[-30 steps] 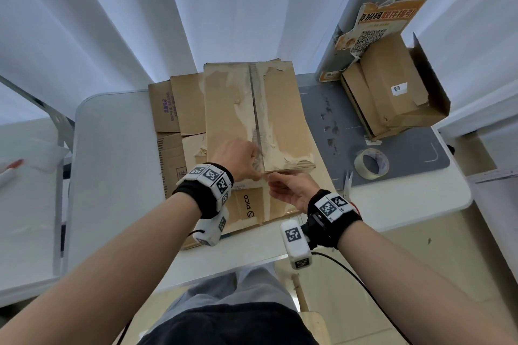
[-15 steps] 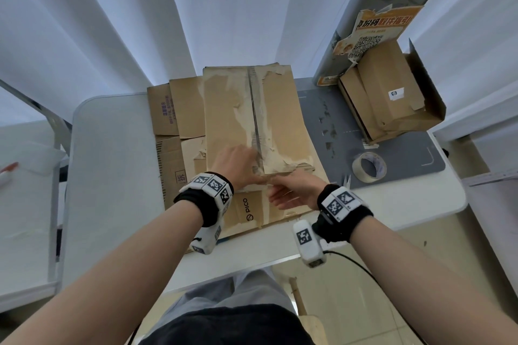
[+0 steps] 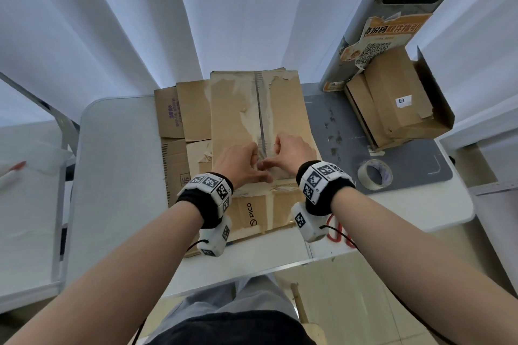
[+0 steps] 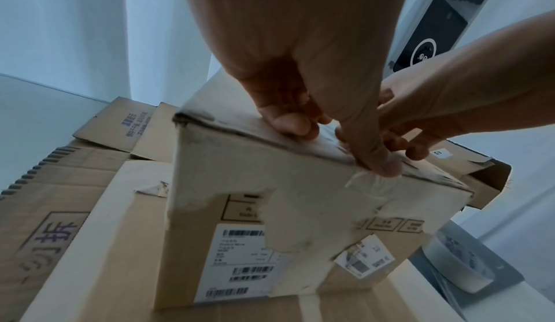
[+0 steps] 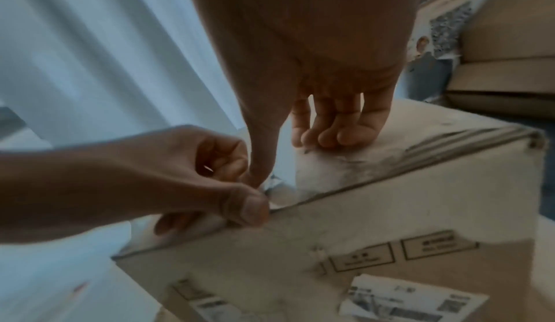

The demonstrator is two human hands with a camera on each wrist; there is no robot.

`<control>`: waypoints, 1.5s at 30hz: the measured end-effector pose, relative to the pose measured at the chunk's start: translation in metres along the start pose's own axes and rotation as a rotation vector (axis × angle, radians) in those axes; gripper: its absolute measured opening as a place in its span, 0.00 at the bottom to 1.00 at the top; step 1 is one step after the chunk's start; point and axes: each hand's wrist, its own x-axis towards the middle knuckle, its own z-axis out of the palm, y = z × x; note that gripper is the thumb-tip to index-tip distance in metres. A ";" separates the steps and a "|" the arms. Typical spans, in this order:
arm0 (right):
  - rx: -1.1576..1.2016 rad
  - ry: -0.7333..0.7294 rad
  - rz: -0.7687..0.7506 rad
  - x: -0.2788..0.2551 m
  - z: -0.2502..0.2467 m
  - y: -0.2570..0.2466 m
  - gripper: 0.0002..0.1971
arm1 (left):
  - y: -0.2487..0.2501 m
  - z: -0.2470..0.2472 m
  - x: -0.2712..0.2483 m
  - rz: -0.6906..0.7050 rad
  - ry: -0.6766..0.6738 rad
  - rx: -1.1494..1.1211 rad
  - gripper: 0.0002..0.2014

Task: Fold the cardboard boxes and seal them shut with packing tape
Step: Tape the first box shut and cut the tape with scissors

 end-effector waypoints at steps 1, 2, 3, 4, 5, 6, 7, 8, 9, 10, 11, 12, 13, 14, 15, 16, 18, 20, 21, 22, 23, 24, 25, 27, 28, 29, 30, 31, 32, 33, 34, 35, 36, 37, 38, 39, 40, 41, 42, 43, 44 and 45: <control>-0.056 0.008 -0.009 0.002 0.000 -0.002 0.27 | -0.001 -0.001 0.001 -0.007 -0.003 -0.015 0.26; -0.097 0.014 -0.018 0.004 0.000 -0.003 0.28 | -0.002 -0.002 0.001 -0.010 -0.005 -0.027 0.25; -0.126 0.015 -0.023 0.006 -0.001 -0.003 0.28 | -0.003 -0.002 0.002 -0.012 -0.009 -0.037 0.24; -0.142 0.017 -0.023 0.008 -0.001 -0.003 0.28 | -0.004 -0.002 0.003 -0.015 -0.012 -0.041 0.24; -0.148 0.024 -0.019 0.011 -0.002 -0.003 0.28 | -0.004 -0.003 0.004 -0.015 -0.013 -0.040 0.24; -0.146 0.032 -0.012 0.013 -0.001 -0.002 0.28 | -0.004 -0.003 0.004 -0.015 -0.015 -0.035 0.23; -0.135 0.040 -0.006 0.016 0.000 -0.002 0.28 | -0.004 -0.002 0.004 -0.019 -0.015 -0.032 0.23; -0.119 0.052 -0.005 0.017 0.001 -0.001 0.28 | -0.004 -0.002 0.005 -0.024 -0.011 -0.031 0.22; -0.102 0.069 -0.007 0.019 0.002 -0.001 0.28 | -0.004 -0.001 0.005 -0.031 -0.007 -0.028 0.22; -0.088 0.083 -0.010 0.019 0.003 -0.001 0.28 | -0.003 -0.001 0.006 -0.038 -0.005 -0.023 0.21; -0.076 0.097 -0.008 0.019 0.004 0.000 0.28 | -0.003 -0.001 0.006 -0.045 -0.004 -0.022 0.20; -0.071 0.110 -0.004 0.019 0.004 0.001 0.28 | -0.003 -0.001 0.008 -0.047 -0.002 -0.023 0.20; -0.075 0.118 -0.002 0.018 0.005 0.001 0.28 | -0.001 -0.002 0.010 -0.047 -0.007 -0.022 0.20; -0.082 0.122 -0.003 0.018 0.005 0.002 0.27 | 0.001 -0.004 0.010 -0.047 -0.020 -0.015 0.20; -0.090 0.122 -0.012 0.019 0.004 0.003 0.26 | 0.002 -0.007 0.012 -0.048 -0.039 0.002 0.20; -0.093 0.114 -0.022 0.020 0.004 0.004 0.26 | 0.004 -0.010 0.013 -0.046 -0.057 0.030 0.21; -0.079 0.088 -0.040 0.022 0.001 0.007 0.24 | 0.006 -0.016 0.016 -0.008 -0.066 0.112 0.24; -0.098 0.090 -0.072 0.024 -0.006 0.009 0.20 | 0.007 -0.020 0.019 0.073 -0.029 0.234 0.35; -0.157 0.126 -0.109 0.024 -0.010 0.009 0.20 | 0.007 -0.022 0.021 0.113 -0.019 0.306 0.45; -0.232 0.168 -0.149 0.025 -0.014 0.007 0.25 | 0.007 -0.022 0.023 0.142 -0.036 0.371 0.55; -0.279 0.194 -0.176 0.026 -0.017 0.006 0.32 | 0.007 -0.022 0.026 0.156 -0.083 0.418 0.65; -0.289 0.182 -0.186 0.027 -0.020 0.005 0.40 | 0.008 -0.021 0.028 0.164 -0.146 0.453 0.72; -0.270 0.133 -0.182 0.029 -0.021 0.004 0.47 | 0.008 -0.020 0.031 0.170 -0.205 0.482 0.76; -0.222 0.006 -0.156 0.034 -0.018 0.007 0.56 | 0.005 -0.015 0.036 0.164 -0.269 0.512 0.79; -0.201 -0.039 -0.144 0.036 -0.015 0.009 0.58 | 0.004 -0.014 0.037 0.159 -0.284 0.517 0.79; -0.192 -0.063 -0.137 0.039 -0.012 0.012 0.59 | 0.003 -0.013 0.038 0.155 -0.289 0.522 0.79; -0.190 -0.075 -0.135 0.041 -0.011 0.013 0.59 | 0.002 -0.011 0.039 0.151 -0.286 0.527 0.78; -0.194 -0.083 -0.135 0.042 -0.010 0.013 0.59 | 0.003 -0.008 0.038 0.146 -0.280 0.531 0.78; -0.202 -0.088 -0.134 0.042 -0.010 0.013 0.59 | 0.005 -0.004 0.037 0.137 -0.270 0.536 0.77; -0.209 -0.089 -0.134 0.043 -0.011 0.013 0.59 | 0.007 0.001 0.036 0.125 -0.257 0.542 0.77; -0.214 -0.088 -0.134 0.044 -0.011 0.012 0.58 | 0.009 0.006 0.035 0.114 -0.244 0.549 0.77; -0.217 -0.085 -0.135 0.045 -0.011 0.012 0.58 | 0.012 0.009 0.035 0.103 -0.236 0.558 0.77; -0.216 -0.081 -0.135 0.045 -0.011 0.013 0.57 | 0.013 0.012 0.035 0.094 -0.233 0.567 0.77; -0.215 -0.077 -0.136 0.046 -0.010 0.013 0.57 | 0.014 0.013 0.035 0.087 -0.234 0.573 0.77; -0.214 -0.075 -0.138 0.046 -0.009 0.013 0.57 | 0.014 0.014 0.035 0.081 -0.235 0.575 0.76; -0.213 -0.072 -0.141 0.046 -0.009 0.013 0.56 | 0.014 0.014 0.035 0.076 -0.237 0.575 0.76; -0.212 -0.069 -0.143 0.046 -0.009 0.012 0.56 | 0.013 0.014 0.036 0.073 -0.239 0.574 0.76; -0.211 -0.068 -0.144 0.046 -0.009 0.012 0.56 | 0.013 0.014 0.036 0.072 -0.245 0.572 0.76; -0.213 -0.069 -0.145 0.045 -0.010 0.011 0.56 | 0.013 0.014 0.037 0.076 -0.255 0.566 0.77; -0.214 -0.073 -0.145 0.045 -0.011 0.011 0.56 | 0.013 0.011 0.038 0.083 -0.273 0.553 0.77; -0.213 -0.076 -0.147 0.044 -0.012 0.012 0.56 | 0.012 0.007 0.040 0.091 -0.298 0.531 0.77; -0.205 -0.079 -0.150 0.044 -0.014 0.013 0.57 | 0.012 0.001 0.042 0.097 -0.325 0.503 0.77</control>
